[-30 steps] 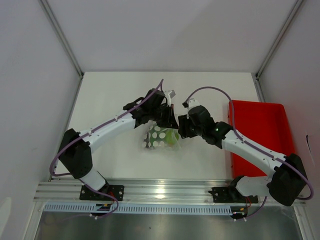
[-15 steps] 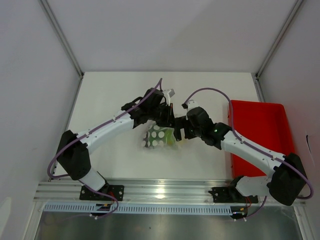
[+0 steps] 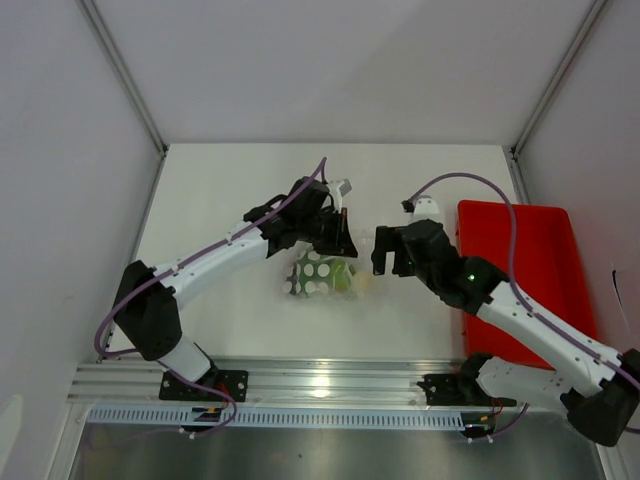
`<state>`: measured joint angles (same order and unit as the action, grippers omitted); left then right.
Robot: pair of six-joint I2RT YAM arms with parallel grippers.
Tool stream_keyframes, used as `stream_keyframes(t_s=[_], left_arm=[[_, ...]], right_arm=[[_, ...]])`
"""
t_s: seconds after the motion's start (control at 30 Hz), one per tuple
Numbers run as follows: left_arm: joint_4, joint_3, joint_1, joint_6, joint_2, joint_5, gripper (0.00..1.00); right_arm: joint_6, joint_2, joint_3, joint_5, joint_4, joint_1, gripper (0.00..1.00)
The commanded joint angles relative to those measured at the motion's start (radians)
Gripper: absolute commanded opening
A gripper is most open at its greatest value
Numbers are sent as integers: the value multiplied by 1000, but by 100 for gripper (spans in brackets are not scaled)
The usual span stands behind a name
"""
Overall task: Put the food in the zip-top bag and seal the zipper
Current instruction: Place the fake vegetable in the zipper food storage bag.
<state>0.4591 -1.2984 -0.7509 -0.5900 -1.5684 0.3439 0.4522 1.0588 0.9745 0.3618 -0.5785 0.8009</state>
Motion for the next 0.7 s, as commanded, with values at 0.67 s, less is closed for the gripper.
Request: stream_keyframes(t_s=[0.67], left_arm=[[27, 20, -136, -31, 215, -48, 1]], right_arm=[[46, -252, -207, -397, -58, -141, 66]])
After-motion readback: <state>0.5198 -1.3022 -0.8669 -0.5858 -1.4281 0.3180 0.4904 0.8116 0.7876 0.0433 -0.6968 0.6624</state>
